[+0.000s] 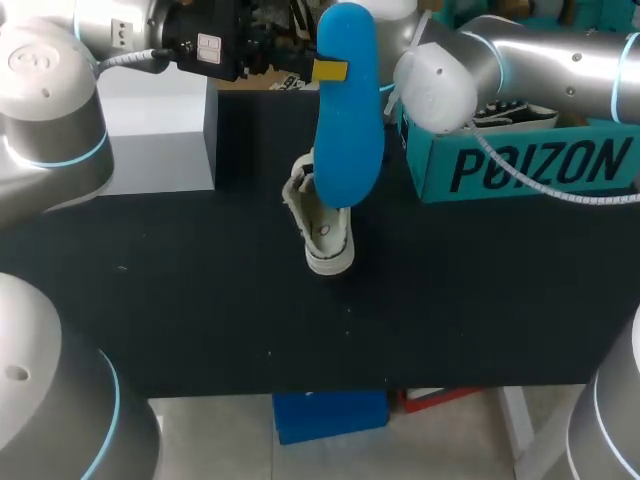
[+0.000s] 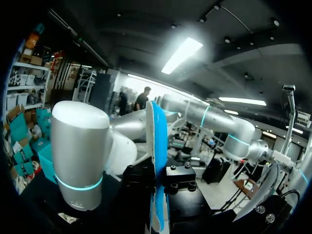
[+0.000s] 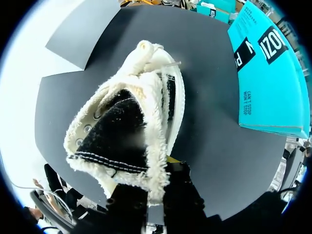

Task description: Take the shoe out of the shoebox, open the shoe tongue, remove and reinsert the insole, then place the shoe into the shoebox

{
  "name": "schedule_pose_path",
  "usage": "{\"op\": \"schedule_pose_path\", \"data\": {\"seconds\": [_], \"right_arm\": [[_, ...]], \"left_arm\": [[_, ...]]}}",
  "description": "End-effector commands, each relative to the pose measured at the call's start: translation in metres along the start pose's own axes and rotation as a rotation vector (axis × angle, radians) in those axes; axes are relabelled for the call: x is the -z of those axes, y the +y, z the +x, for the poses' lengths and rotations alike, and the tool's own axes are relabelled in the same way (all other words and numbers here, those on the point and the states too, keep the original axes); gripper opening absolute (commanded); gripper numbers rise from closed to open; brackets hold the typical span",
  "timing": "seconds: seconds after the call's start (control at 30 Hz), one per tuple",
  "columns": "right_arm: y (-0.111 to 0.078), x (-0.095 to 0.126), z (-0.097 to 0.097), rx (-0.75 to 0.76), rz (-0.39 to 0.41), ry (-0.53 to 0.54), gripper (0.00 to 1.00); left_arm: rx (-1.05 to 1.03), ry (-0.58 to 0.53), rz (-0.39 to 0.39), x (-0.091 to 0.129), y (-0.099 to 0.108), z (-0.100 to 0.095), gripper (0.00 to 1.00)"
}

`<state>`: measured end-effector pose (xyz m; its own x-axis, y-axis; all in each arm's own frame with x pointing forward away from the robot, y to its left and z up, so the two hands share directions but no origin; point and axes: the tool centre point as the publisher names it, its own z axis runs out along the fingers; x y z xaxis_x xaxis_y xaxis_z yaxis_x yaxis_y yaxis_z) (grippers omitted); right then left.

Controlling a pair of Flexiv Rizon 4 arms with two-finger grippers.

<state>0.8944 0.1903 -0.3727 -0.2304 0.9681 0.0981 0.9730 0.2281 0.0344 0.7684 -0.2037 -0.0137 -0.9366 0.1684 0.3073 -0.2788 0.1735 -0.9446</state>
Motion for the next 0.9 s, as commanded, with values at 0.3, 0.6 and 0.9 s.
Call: {"op": "schedule_pose_path", "data": {"seconds": [0.3, 0.6, 0.9], "right_arm": [[-0.001, -0.021, -0.005, -0.01, -0.023, 0.021, 0.0], [-0.009, -0.016, -0.01, -0.036, -0.051, 0.049, 1.0], [-0.018, 0.01, -0.019, -0.049, -0.075, 0.139, 1.0]], "left_arm": [[-0.001, -0.002, 0.002, -0.001, 0.001, 0.0, 0.0], [-0.001, -0.002, 0.002, -0.001, 0.001, 0.0, 0.0], [-0.001, -0.002, 0.002, -0.001, 0.001, 0.0, 0.0]]}}
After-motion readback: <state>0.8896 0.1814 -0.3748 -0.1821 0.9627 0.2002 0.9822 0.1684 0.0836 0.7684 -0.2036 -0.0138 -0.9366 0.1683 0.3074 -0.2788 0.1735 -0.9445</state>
